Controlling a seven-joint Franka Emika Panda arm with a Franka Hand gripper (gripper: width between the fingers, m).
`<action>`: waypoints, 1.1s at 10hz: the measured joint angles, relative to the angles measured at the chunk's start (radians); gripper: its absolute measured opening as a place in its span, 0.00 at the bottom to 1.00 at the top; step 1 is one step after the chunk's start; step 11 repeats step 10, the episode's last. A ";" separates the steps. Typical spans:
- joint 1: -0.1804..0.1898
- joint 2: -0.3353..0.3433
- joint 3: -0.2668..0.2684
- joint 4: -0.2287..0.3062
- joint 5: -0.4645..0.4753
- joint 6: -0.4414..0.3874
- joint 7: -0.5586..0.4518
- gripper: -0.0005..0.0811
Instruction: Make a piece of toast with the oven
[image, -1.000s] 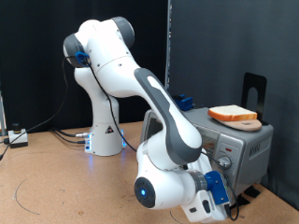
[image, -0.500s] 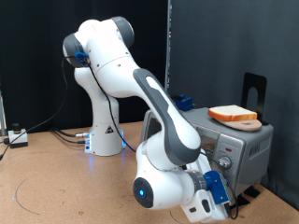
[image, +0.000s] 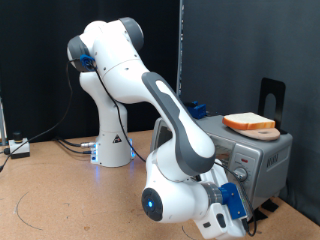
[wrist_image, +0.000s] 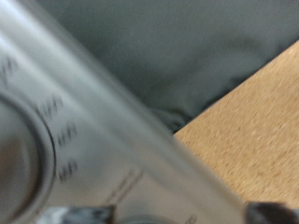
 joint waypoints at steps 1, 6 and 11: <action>0.000 -0.007 0.000 0.015 0.000 -0.002 0.010 0.39; -0.029 -0.017 -0.030 0.100 -0.057 -0.184 0.184 0.96; -0.082 -0.026 -0.087 0.170 -0.130 -0.367 0.397 0.99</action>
